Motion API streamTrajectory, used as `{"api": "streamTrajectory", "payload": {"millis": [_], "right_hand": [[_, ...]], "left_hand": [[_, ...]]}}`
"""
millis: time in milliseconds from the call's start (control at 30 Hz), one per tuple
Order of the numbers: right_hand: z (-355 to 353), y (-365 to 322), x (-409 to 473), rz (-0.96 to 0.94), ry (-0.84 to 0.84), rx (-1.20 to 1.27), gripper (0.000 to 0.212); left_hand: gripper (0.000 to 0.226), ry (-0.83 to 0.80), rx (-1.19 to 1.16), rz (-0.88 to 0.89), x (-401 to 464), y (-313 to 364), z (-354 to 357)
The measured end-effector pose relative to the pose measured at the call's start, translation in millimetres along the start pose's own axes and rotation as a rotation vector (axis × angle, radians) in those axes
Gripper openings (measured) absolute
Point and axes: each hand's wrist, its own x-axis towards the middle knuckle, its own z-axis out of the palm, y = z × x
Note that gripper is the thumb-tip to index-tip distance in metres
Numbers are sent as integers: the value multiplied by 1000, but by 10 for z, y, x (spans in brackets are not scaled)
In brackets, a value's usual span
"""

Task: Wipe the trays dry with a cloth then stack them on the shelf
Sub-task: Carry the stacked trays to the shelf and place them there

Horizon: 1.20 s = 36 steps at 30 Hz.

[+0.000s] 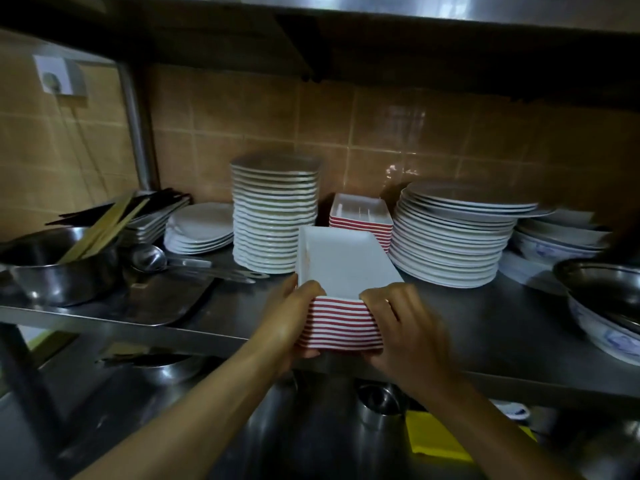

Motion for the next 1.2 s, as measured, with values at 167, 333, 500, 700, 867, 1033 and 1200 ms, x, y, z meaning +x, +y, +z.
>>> {"api": "streamTrajectory", "payload": {"millis": [167,333,500,700,867,1033,1200], "right_hand": [[133,-74,-50,24,-88,8,85],[175,-162,-74,42,-128,-18,93],[193,-213,-126,32,-130,-32,96],[177,-242,-166,23,-121,-1,97],[142,-263,-215,37,-189,-12,99],[2,-268,-224,166,-307,154,86],[-61,-66,44,793,-219,606,48]], "left_hand": [[23,-4,-18,-40,75,-131,-110],[28,-25,-40,-68,135,-213,-181],[26,-61,-62,-102,172,-263,-213],[30,-72,-37,-123,165,-255,-236],[38,-99,-21,-131,87,-252,-235],[38,-125,-26,-128,41,-256,-243],[41,-122,-18,-121,33,-283,-238]]}}
